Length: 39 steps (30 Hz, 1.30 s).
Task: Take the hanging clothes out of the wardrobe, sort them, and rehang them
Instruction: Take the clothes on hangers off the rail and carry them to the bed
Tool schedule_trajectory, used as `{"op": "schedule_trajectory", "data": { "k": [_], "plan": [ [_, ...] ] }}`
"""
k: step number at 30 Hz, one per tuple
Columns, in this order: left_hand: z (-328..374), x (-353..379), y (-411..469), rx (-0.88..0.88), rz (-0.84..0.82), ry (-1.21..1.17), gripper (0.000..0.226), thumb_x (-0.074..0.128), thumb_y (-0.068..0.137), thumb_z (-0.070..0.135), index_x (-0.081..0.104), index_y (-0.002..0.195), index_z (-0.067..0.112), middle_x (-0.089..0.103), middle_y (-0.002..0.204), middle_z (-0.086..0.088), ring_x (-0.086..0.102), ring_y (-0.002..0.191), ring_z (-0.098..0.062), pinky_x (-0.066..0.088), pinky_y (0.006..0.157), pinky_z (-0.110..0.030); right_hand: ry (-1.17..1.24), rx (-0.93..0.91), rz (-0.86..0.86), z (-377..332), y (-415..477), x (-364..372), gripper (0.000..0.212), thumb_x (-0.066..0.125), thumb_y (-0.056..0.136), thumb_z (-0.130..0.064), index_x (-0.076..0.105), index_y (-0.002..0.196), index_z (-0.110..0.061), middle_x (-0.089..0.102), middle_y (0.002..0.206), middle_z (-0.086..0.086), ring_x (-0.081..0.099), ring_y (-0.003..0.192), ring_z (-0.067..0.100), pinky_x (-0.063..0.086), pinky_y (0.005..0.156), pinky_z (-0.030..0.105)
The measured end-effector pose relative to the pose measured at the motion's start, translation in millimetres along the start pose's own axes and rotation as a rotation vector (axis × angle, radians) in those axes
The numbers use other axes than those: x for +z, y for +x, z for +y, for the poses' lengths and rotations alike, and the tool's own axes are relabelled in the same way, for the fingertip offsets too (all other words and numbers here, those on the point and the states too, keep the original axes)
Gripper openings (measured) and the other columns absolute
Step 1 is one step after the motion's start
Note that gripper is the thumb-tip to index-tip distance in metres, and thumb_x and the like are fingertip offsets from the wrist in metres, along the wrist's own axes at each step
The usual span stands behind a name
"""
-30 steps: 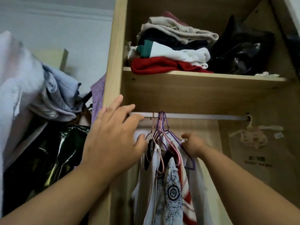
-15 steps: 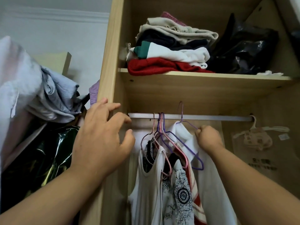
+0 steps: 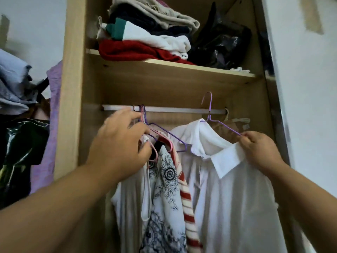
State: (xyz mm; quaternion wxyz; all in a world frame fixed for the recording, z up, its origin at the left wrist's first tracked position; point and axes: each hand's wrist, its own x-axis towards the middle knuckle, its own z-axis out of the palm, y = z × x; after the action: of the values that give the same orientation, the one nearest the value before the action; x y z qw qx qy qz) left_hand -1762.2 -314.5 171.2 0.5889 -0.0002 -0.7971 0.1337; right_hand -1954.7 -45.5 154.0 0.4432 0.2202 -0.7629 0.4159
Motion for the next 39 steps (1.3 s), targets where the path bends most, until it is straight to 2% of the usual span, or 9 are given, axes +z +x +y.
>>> {"op": "schedule_trajectory", "data": {
  "k": [10, 12, 14, 18, 22, 25, 31, 36, 39],
  "plan": [
    [131, 117, -27, -0.041, -0.438, -0.621, 0.056, 0.042, 0.094, 0.03, 0.025, 0.148, 0.021, 0.023, 0.155, -0.005, 0.02, 0.142, -0.023, 0.019, 0.116, -0.036, -0.211, 0.09, -0.16, 0, -140, -131, 0.028, 0.055, 0.09, -0.023, 0.065, 0.067, -0.035, 0.065, 0.069, -0.015, 0.056, 0.066, -0.002, 0.039, 0.056, 0.01],
    [143, 131, -40, -0.077, -0.468, -0.642, 0.045, 0.041, 0.095, 0.035, 0.041, 0.139, 0.023, 0.033, 0.151, -0.007, 0.024, 0.139, -0.026, 0.022, 0.114, -0.036, -0.282, 0.131, -0.174, -10, -169, -148, 0.027, 0.057, 0.089, -0.022, 0.066, 0.071, -0.04, 0.065, 0.073, -0.018, 0.056, 0.068, -0.001, 0.039, 0.059, 0.012],
    [155, 140, -59, -0.084, -0.563, -0.688, 0.03, 0.039, 0.095, 0.041, 0.06, 0.109, 0.025, 0.052, 0.132, -0.007, 0.041, 0.126, -0.031, 0.034, 0.102, -0.036, -0.347, 0.19, -0.143, -20, -199, -162, 0.027, 0.058, 0.088, -0.021, 0.066, 0.075, -0.043, 0.065, 0.073, -0.021, 0.057, 0.065, -0.002, 0.04, 0.057, 0.013],
    [178, 144, -108, -0.059, -0.782, -1.155, 0.031, 0.042, 0.098, 0.034, 0.046, 0.071, 0.019, 0.057, 0.08, -0.008, 0.058, 0.088, -0.033, 0.041, 0.072, -0.037, -0.464, 0.367, -0.079, -50, -269, -175, 0.021, 0.058, 0.089, -0.027, 0.067, 0.07, -0.03, 0.062, 0.06, -0.009, 0.051, 0.05, 0.001, 0.036, 0.047, 0.012],
    [193, 122, -170, -0.013, -0.782, -1.439, 0.026, 0.046, 0.098, 0.021, 0.049, 0.072, 0.018, 0.055, 0.072, -0.007, 0.052, 0.074, -0.026, 0.031, 0.06, -0.032, -0.634, 0.546, -0.038, -91, -351, -171, 0.023, 0.053, 0.093, -0.022, 0.069, 0.099, -0.036, 0.066, 0.09, -0.017, 0.058, 0.08, 0.001, 0.04, 0.067, 0.018],
    [203, 91, -216, 0.114, -0.819, -1.541, 0.018, 0.05, 0.096, 0.019, 0.055, 0.079, 0.018, 0.062, 0.083, -0.012, 0.056, 0.082, -0.029, 0.042, 0.07, -0.034, -0.795, 0.662, -0.078, -123, -412, -158, 0.028, 0.052, 0.094, -0.019, 0.064, 0.12, -0.023, 0.062, 0.102, -0.004, 0.056, 0.094, 0.015, 0.03, 0.069, 0.016],
    [220, 19, -281, 0.449, -0.905, -1.504, 0.021, 0.047, 0.096, 0.036, 0.061, 0.086, 0.024, 0.068, 0.104, 0.0, 0.057, 0.105, -0.027, 0.041, 0.094, -0.045, -0.771, 0.934, 0.148, -199, -533, -157, 0.02, 0.054, 0.093, -0.015, 0.068, 0.106, -0.018, 0.064, 0.093, -0.005, 0.055, 0.086, 0.01, 0.034, 0.064, 0.014],
    [235, -43, -330, 0.673, -1.061, -1.671, 0.016, 0.051, 0.096, 0.025, 0.061, 0.084, 0.022, 0.066, 0.093, -0.003, 0.057, 0.087, -0.02, 0.034, 0.067, -0.028, -0.811, 1.171, 0.399, -274, -637, -181, 0.019, 0.054, 0.092, -0.02, 0.064, 0.091, -0.036, 0.056, 0.059, -0.024, 0.051, 0.059, -0.009, 0.036, 0.054, 0.006],
    [253, -101, -369, 0.815, -1.127, -1.724, 0.018, 0.052, 0.096, 0.024, 0.058, 0.079, 0.024, 0.063, 0.084, 0.0, 0.053, 0.08, -0.016, 0.028, 0.061, -0.028, -0.843, 1.298, 0.525, -317, -694, -200, 0.019, 0.053, 0.091, -0.024, 0.064, 0.087, -0.04, 0.056, 0.063, -0.025, 0.051, 0.062, -0.01, 0.034, 0.054, 0.008]
  ]
}}
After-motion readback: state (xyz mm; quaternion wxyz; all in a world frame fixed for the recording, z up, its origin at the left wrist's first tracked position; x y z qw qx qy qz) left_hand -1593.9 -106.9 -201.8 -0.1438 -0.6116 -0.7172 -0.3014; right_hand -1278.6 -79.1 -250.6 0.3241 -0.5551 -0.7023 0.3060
